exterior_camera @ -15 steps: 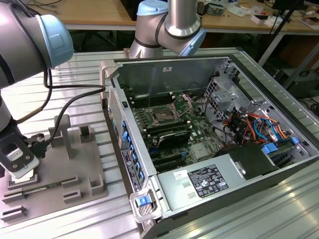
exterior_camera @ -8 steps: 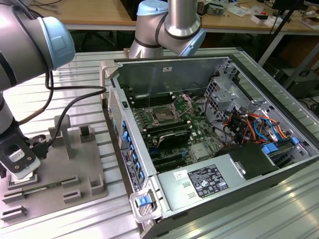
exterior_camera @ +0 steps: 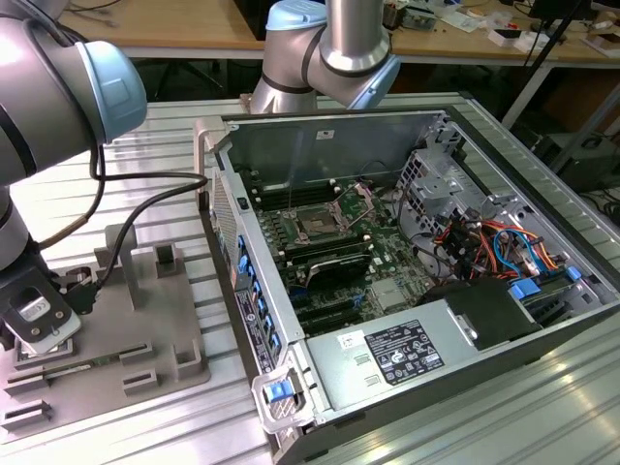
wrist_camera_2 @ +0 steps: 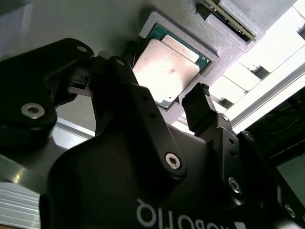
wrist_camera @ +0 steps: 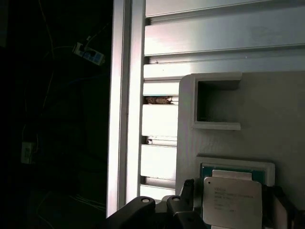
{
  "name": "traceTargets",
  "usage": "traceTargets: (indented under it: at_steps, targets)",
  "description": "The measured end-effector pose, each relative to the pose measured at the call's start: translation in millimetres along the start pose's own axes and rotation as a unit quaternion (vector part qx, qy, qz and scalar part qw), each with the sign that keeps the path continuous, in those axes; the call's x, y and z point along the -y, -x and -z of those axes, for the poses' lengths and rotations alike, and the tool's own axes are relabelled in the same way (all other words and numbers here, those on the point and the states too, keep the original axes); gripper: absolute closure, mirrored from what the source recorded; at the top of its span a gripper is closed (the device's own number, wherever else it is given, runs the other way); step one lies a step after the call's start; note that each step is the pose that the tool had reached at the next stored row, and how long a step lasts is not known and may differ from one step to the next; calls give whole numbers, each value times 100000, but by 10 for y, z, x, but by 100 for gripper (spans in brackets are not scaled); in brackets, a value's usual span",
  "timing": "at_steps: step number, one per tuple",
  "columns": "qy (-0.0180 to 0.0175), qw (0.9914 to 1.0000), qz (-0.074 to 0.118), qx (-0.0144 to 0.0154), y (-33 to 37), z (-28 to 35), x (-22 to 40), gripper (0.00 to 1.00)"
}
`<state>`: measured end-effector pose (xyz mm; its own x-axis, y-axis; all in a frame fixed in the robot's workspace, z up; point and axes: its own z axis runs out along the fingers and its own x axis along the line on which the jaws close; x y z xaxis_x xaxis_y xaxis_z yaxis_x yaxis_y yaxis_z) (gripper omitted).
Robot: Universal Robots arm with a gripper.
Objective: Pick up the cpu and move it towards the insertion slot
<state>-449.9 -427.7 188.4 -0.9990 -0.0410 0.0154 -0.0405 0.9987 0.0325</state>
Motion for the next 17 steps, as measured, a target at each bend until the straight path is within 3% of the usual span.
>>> traceTargets:
  at_steps: [17]
  targets:
    - [19, 99999, -544, 31, 1, -2, 0, 33]
